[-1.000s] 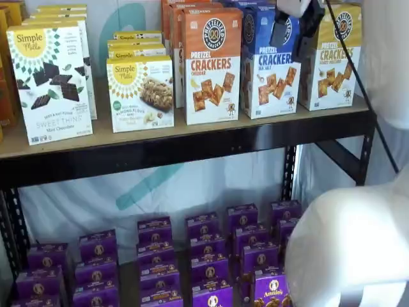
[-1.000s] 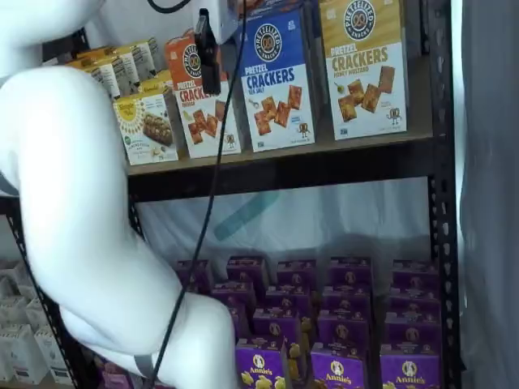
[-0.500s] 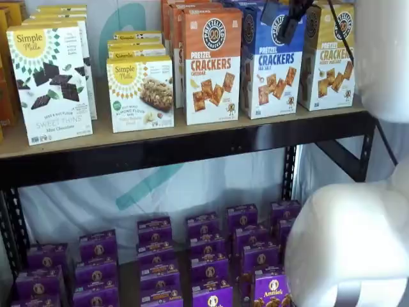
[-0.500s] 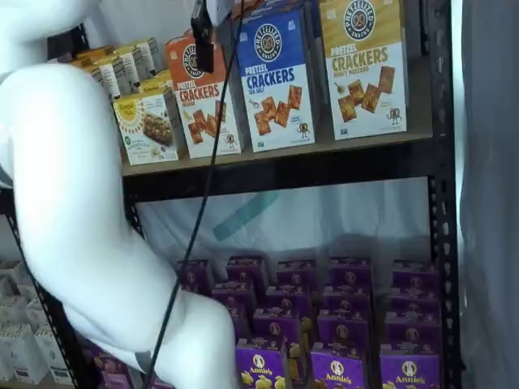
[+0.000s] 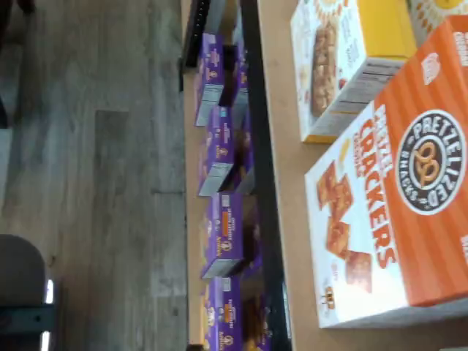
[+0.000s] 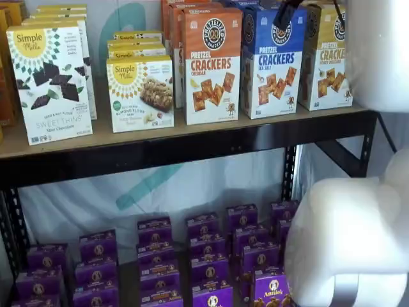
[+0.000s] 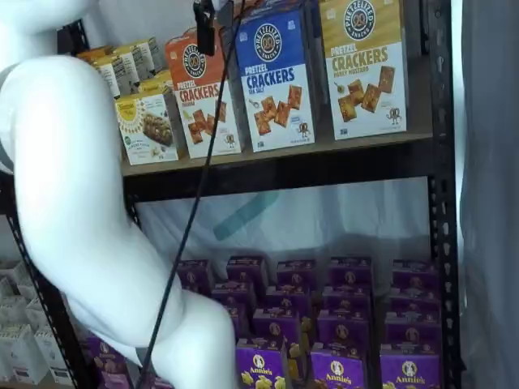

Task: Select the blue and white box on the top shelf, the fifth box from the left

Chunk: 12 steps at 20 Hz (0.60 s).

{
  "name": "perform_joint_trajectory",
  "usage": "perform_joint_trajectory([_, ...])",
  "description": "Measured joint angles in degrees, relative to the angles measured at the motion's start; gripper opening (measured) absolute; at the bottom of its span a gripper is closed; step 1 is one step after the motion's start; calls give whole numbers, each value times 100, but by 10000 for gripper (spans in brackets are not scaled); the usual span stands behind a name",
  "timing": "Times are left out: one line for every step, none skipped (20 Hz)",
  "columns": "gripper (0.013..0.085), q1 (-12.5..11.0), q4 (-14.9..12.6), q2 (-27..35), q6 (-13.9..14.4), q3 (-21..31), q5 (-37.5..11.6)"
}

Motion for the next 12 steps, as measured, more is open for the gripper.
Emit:
perform_joint_trajectory([850, 0, 2, 4, -4, 3, -47])
perform_joint_trajectory([850, 2, 5, 8, -9, 16, -111])
perform_joint_trajectory([850, 3, 25, 6, -13, 46, -194])
perform_joint_trajectory([850, -3, 67, -14, -20, 107, -327])
perform_joint_trajectory([850, -9, 99, -21, -24, 141, -416])
perform_joint_trajectory([850, -10, 112, -10, -28, 150, -476])
perform_joint_trajectory([850, -5, 117, 4, -31, 156, -533])
perform_joint_trajectory([850, 3, 121, 18, -35, 167, -598])
perform_joint_trajectory([850, 10, 127, 36, -38, 171, -656])
perform_joint_trajectory([850, 14, 130, 61, -41, 163, -696])
perform_joint_trajectory([850, 19, 125, 100, -46, 137, -723])
perform_joint_trajectory([850, 24, 114, 140, -52, 105, -739])
